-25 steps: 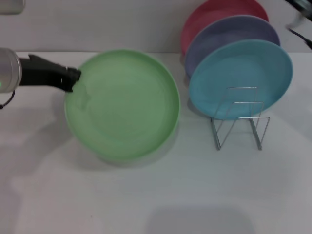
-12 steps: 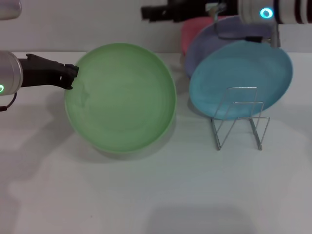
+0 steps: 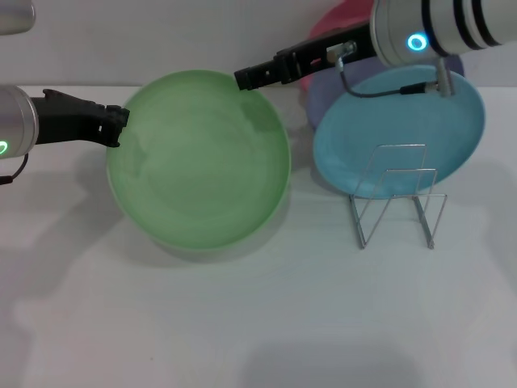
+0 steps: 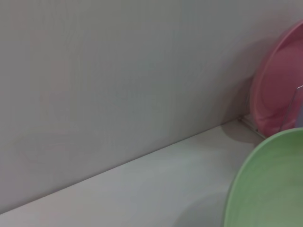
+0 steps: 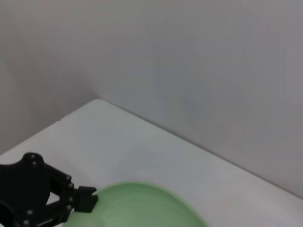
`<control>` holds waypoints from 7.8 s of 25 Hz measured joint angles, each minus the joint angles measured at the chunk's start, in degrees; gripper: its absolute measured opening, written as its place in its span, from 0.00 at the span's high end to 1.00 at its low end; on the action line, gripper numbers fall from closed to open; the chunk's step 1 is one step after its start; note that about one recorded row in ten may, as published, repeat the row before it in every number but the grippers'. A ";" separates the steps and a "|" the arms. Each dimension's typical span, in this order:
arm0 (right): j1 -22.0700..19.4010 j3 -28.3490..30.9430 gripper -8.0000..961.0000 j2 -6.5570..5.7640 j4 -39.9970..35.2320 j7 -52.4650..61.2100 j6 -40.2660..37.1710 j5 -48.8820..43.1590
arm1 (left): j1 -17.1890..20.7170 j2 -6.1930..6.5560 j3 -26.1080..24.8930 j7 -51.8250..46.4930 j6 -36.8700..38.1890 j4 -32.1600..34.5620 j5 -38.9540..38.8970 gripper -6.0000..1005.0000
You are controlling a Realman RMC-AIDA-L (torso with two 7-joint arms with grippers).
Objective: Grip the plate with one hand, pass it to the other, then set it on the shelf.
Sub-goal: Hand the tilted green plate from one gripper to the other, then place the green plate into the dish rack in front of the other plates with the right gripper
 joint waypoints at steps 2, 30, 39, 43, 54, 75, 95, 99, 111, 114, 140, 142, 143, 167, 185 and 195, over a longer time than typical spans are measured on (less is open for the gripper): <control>0.42 -0.14 0.14 0.02 -0.51 0.01 -0.08 -0.56 | -0.05 0.00 0.00 0.00 0.05 0.05 0.00 0.97; 3.74 -3.31 0.19 0.45 -7.44 -0.19 -1.99 -2.88 | -0.23 0.09 0.43 0.00 -0.28 -0.29 -1.40 0.97; 3.83 -3.32 0.51 0.48 -7.66 0.20 -2.33 -5.12 | -0.41 0.09 0.59 -0.01 -0.45 -0.51 -1.49 0.97; 3.44 -3.43 0.63 0.55 -7.11 -1.27 -3.10 -5.88 | -0.41 0.09 0.61 -0.01 -0.63 -0.57 -1.56 0.97; 0.15 -3.73 0.92 1.19 -3.42 -3.92 -4.50 -6.01 | 0.01 0.32 -0.15 1.33 -0.37 -0.60 -6.79 0.97; -2.38 -4.63 0.95 1.77 0.77 -4.17 -4.39 -6.22 | 3.29 0.07 -0.12 7.18 0.32 -5.81 -14.05 0.41; -25.48 -4.35 0.95 2.09 24.44 -33.22 -13.83 5.38 | 11.89 0.04 5.84 15.02 32.89 -2.33 -15.71 0.25; -32.46 -3.78 0.95 2.12 23.83 -48.31 -16.80 22.89 | 11.56 -0.01 6.12 15.02 34.13 -1.30 -15.85 0.25; -40.11 0.45 0.95 2.20 14.64 -66.96 -14.84 43.05 | 10.70 0.04 6.02 15.03 34.45 0.76 -16.29 0.25; -41.30 2.14 0.95 2.22 13.08 -69.82 -12.33 46.63 | 10.45 0.05 6.01 14.96 34.45 1.34 -16.33 0.25; -39.22 17.64 0.95 2.12 1.59 -88.19 5.00 52.04 | 3.69 0.04 5.91 14.82 33.94 8.77 -16.43 0.26; -39.15 18.12 0.95 2.12 1.30 -89.17 5.48 52.12 | 3.58 0.03 5.92 14.81 33.93 8.95 -16.43 0.26; -39.10 18.54 0.95 2.11 1.04 -90.00 5.91 52.33 | 3.47 0.02 5.93 14.79 33.92 9.12 -16.43 0.26; -38.75 22.81 0.90 2.03 -3.97 -99.10 9.00 52.97 | 1.22 0.00 7.13 14.69 33.79 11.68 -16.96 0.26; -37.97 23.65 0.84 2.17 -11.64 -101.18 7.97 50.90 | -0.96 0.00 7.35 14.84 33.29 13.33 -16.96 0.26; -38.45 23.91 0.56 2.30 -13.00 -99.46 11.26 50.54 | -1.53 0.00 7.35 14.94 33.10 13.94 -16.96 0.26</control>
